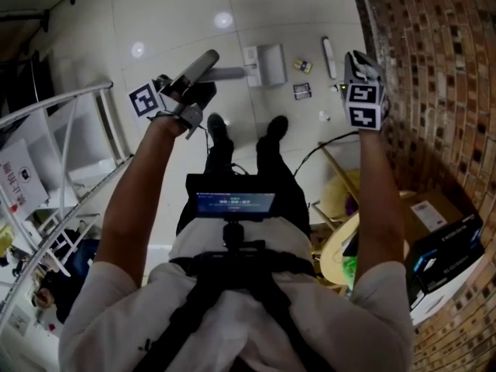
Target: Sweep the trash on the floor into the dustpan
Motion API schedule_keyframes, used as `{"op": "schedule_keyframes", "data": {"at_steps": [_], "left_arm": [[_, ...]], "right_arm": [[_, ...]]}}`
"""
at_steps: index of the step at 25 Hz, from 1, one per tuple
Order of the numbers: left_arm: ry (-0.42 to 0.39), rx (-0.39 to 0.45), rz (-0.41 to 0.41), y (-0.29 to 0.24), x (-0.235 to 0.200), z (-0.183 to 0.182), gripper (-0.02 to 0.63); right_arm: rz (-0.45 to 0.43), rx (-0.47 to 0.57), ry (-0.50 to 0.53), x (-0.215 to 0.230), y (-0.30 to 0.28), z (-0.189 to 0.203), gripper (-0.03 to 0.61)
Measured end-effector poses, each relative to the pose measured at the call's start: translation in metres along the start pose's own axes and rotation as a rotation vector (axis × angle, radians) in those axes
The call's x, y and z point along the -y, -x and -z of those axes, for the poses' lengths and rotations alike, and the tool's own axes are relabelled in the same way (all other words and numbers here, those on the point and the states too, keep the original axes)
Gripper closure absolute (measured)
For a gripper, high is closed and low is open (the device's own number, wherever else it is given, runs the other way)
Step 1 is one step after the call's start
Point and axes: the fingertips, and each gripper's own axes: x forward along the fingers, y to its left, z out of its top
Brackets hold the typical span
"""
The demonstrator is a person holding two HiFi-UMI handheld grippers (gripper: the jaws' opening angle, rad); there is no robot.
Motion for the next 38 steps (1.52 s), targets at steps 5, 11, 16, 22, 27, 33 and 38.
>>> {"op": "schedule_keyframes", "data": {"at_steps": [5,11,16,22,27,33,38], "left_arm": [[0.015,-0.063,-0.006,0.0,0.001,0.006,0.614],[0.04,-0.113,-0.009,0.007,0.004,0.012,0.614],[0.075,-0.118,-0.03,0.016,-0.002,0.012,0.614],[0.11,-0.071,-0.045,0.029,-0.01,-0.002,0.614],[0.104,-0.043,-0.005,0.045,0.003,-0.015,0.614],[0.099,-0.102,0.026,0.051,0.016,0.0,0.614],[0.106,-0.125,0.037,0.052,0.02,0.006,0.614]], "right_arm": [[0.005,0.031,-0.309,-0.017,-0.018,0.023,0.537],[0.089,0.124,-0.5,0.014,-0.021,0.004,0.529],[0.045,0.204,-0.585,0.014,-0.015,-0.02,0.529],[-0.045,0.275,-0.657,-0.006,0.002,-0.039,0.529],[-0.016,0.318,-0.639,0.003,0.038,-0.042,0.535],[0.042,0.343,-0.544,0.019,0.097,-0.035,0.54],[0.116,0.301,-0.477,0.026,0.128,-0.012,0.54]]}}
